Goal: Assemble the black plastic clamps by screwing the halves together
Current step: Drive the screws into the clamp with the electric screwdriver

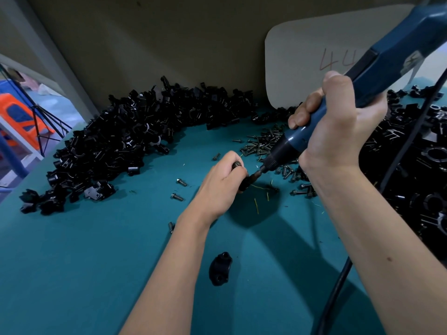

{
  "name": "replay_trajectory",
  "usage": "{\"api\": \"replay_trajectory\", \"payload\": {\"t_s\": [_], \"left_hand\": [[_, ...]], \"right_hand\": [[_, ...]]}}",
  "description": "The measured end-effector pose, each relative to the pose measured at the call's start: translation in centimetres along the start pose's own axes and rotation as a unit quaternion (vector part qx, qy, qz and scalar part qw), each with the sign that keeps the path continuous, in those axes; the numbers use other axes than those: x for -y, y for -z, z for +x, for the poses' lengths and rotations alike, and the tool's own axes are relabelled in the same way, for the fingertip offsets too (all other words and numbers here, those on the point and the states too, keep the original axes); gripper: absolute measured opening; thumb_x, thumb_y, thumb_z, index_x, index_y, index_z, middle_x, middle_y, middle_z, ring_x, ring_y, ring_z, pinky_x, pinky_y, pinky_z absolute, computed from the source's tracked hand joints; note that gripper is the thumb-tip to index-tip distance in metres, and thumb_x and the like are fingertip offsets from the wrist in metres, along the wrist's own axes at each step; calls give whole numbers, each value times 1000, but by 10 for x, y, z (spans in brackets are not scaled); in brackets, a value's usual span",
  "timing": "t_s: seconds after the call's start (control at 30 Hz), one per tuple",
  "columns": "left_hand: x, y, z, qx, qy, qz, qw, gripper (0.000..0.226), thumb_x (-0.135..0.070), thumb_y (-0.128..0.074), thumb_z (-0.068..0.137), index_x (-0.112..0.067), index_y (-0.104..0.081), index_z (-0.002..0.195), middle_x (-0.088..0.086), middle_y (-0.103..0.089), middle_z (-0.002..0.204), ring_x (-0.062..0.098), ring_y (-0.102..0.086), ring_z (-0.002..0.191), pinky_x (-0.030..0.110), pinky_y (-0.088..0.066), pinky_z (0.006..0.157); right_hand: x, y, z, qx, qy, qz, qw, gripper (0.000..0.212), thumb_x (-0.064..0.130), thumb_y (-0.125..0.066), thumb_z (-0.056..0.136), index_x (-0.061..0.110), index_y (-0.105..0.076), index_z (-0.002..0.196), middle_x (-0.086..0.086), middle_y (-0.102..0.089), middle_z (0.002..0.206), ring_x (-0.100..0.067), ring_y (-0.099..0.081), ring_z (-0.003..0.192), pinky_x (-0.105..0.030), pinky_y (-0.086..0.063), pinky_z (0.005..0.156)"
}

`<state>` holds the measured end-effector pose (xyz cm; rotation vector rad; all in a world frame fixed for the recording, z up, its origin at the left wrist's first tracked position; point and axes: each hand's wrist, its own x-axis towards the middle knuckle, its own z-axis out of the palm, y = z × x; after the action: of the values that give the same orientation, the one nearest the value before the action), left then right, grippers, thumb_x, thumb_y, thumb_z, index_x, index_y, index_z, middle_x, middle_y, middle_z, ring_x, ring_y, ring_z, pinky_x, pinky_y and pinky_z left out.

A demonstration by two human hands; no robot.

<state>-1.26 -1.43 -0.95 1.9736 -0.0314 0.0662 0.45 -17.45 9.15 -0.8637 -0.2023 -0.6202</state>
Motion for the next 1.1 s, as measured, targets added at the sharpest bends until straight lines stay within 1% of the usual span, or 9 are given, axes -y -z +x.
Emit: {"api": "replay_trajectory", "payload": {"t_s": [0.1,0.23,0.33,0.4,0.7,0.77,0.83,0.93,1.1], "left_hand": [[0,-1,-1,-3,-3,2,1000,22,-47,-44,77,-27,-49,84,-14,-50,62,16,-43,64,44,-40,68],[-2,-2,-2,-2,-6,-1,1000,22,-47,-43,77,-27,-49,83,-11,-50,67,19,-43,68,44,-40,68],[-4,-1,-2,3,-6,-6,1000,23,-49,-42,75,-28,-49,83,0,-50,75,20,-45,70,43,-39,68],[-5,-2,-2,10,-7,-9,1000,23,-49,-42,74,-29,-48,82,4,-49,77,20,-46,70,43,-37,67],[-3,-3,-2,0,-16,-13,1000,22,-47,-40,75,-28,-48,82,-1,-48,74,20,-43,70,43,-38,68],[-3,-3,-2,1,-18,-14,1000,21,-47,-40,76,-28,-48,83,-3,-48,72,18,-44,68,43,-38,67],[-2,-3,-3,1,-19,-12,1000,22,-47,-41,76,-28,-48,83,-6,-50,70,16,-45,64,43,-38,66],[-2,-3,-3,-6,-22,-6,1000,21,-46,-40,77,-27,-48,84,-7,-50,69,17,-44,65,43,-37,65],[-2,-5,-4,-37,-49,20,998,20,-45,-40,80,-27,-48,86,-8,-43,66,14,-38,63,41,-36,63]], "right_hand": [[0,-1,0,-4,0,-1,1000,19,-4,-51,94,10,-40,88,-4,-40,55,-19,-38,38,-28,-36,48],[2,-1,0,-5,-4,0,1000,17,-3,-53,94,9,-41,93,-5,-42,57,-20,-39,38,-29,-37,48],[3,-3,0,8,2,0,1000,16,0,-55,92,9,-41,92,-6,-42,59,-21,-40,39,-29,-38,48],[4,-4,-1,17,8,-3,1000,16,1,-55,93,10,-42,91,-5,-42,58,-21,-39,39,-30,-38,48],[4,-5,0,28,19,-10,999,18,-1,-53,93,11,-41,88,-6,-39,56,-20,-38,38,-29,-37,48],[4,-5,0,34,17,-9,999,18,-1,-53,93,12,-41,88,-5,-40,56,-20,-38,38,-29,-37,48],[4,-5,0,31,18,-8,999,18,0,-54,93,12,-41,90,-5,-41,57,-21,-38,39,-29,-38,49],[3,-5,-1,20,22,-12,999,19,1,-55,92,16,-43,91,-4,-42,56,-21,-39,39,-30,-38,48],[3,-6,-2,11,31,-22,999,20,1,-56,92,17,-44,93,-2,-43,56,-21,-40,39,-31,-39,49]]}}
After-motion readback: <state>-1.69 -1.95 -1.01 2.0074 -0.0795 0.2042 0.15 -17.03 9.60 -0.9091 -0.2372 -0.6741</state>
